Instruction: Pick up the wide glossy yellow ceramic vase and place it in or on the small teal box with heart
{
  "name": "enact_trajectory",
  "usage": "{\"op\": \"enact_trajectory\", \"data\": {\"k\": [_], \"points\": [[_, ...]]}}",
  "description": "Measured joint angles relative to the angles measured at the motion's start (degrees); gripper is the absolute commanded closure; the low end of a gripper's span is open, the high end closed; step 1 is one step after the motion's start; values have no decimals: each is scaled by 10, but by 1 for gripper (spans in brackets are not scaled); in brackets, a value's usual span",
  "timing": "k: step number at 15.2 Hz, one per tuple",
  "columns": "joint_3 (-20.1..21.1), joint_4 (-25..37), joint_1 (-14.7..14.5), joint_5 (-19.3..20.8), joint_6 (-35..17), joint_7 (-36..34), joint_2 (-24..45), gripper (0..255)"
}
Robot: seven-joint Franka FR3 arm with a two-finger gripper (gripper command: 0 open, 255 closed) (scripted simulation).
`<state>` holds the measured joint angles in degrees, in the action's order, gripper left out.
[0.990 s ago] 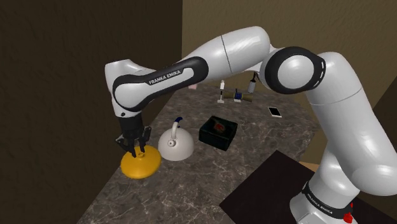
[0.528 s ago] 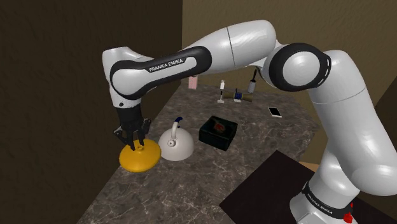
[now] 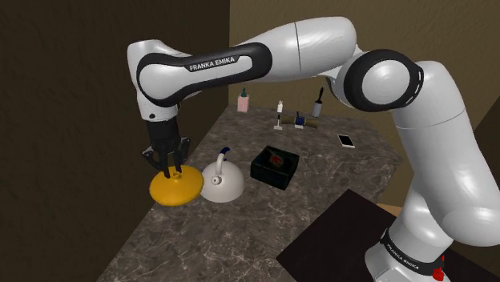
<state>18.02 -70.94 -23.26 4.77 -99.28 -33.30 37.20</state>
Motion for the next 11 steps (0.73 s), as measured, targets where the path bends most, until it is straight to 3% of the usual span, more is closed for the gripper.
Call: {"op": "enact_trajectory", "data": {"k": [11], "points": [[-16,-210,114,-32,-54,113,-153,255]]}}
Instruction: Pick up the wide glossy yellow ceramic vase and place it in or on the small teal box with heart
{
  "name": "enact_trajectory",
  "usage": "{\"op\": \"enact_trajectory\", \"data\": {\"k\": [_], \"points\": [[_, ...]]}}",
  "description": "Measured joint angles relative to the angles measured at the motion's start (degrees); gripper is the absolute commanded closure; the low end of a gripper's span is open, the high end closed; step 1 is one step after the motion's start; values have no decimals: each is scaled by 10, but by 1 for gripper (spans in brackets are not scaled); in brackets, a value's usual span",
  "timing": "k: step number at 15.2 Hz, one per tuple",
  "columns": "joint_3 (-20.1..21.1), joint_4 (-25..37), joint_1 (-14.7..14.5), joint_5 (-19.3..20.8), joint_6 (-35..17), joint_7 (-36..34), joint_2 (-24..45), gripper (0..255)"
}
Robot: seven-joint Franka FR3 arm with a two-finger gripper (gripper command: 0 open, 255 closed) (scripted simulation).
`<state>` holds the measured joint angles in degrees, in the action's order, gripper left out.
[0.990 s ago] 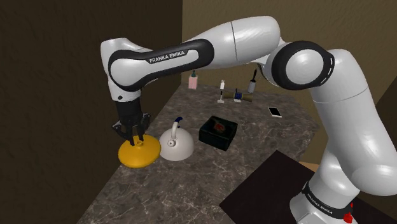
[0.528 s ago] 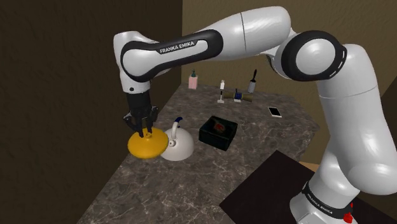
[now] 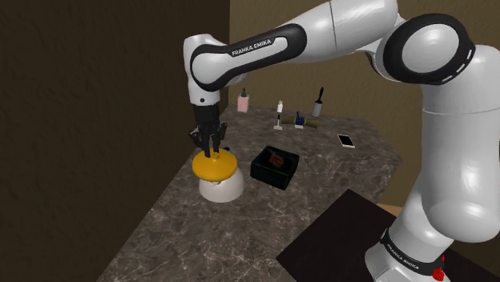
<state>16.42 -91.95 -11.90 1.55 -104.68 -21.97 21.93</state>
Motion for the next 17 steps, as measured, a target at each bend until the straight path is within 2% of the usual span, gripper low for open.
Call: {"op": "enact_trajectory", "data": {"k": [8,17], "points": [[-30,-90,72,-13,-14,101,-73,255],[-76,-127,143,-12,-5,216,-118,255]]}}
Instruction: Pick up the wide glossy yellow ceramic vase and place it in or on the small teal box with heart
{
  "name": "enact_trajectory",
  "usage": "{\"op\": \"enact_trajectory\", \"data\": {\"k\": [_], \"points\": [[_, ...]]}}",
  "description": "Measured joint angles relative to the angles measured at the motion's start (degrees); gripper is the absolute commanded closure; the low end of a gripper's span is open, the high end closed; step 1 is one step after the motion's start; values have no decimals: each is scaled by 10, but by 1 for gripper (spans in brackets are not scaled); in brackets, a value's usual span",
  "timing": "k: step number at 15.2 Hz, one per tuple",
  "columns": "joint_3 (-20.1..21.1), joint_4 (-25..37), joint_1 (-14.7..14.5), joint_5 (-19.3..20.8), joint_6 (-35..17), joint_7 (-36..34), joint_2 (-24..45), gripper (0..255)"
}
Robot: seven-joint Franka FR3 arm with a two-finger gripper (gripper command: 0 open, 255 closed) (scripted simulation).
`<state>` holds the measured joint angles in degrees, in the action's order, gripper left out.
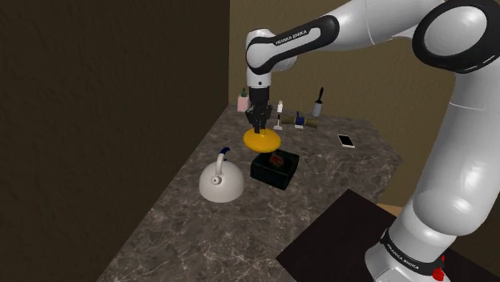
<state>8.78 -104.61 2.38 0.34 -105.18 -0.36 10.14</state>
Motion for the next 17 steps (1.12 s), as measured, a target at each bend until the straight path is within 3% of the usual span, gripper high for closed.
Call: {"op": "enact_trajectory", "data": {"k": [8,17], "points": [[-44,11,58,9,13,99,-2,255],[-50,-22,66,12,-42,112,20,255]]}}
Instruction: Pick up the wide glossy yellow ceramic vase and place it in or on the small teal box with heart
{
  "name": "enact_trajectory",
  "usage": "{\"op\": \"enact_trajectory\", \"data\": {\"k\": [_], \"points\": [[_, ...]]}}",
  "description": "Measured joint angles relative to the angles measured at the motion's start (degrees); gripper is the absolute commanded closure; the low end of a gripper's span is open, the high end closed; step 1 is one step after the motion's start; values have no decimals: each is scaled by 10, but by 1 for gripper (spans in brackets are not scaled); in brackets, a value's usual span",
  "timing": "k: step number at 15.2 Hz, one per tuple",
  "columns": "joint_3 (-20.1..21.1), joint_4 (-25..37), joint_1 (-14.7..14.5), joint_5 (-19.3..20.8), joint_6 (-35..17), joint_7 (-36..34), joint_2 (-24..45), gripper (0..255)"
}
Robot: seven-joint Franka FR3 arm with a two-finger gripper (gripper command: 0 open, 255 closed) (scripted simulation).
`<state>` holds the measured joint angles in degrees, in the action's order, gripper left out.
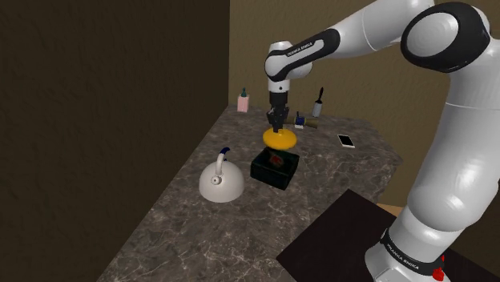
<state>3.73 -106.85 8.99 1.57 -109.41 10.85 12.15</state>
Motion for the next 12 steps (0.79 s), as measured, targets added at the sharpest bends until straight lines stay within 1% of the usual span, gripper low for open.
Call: {"op": "enact_trajectory", "data": {"k": [12], "points": [[-1,-44,-1,4,-85,-4,40,255]]}}
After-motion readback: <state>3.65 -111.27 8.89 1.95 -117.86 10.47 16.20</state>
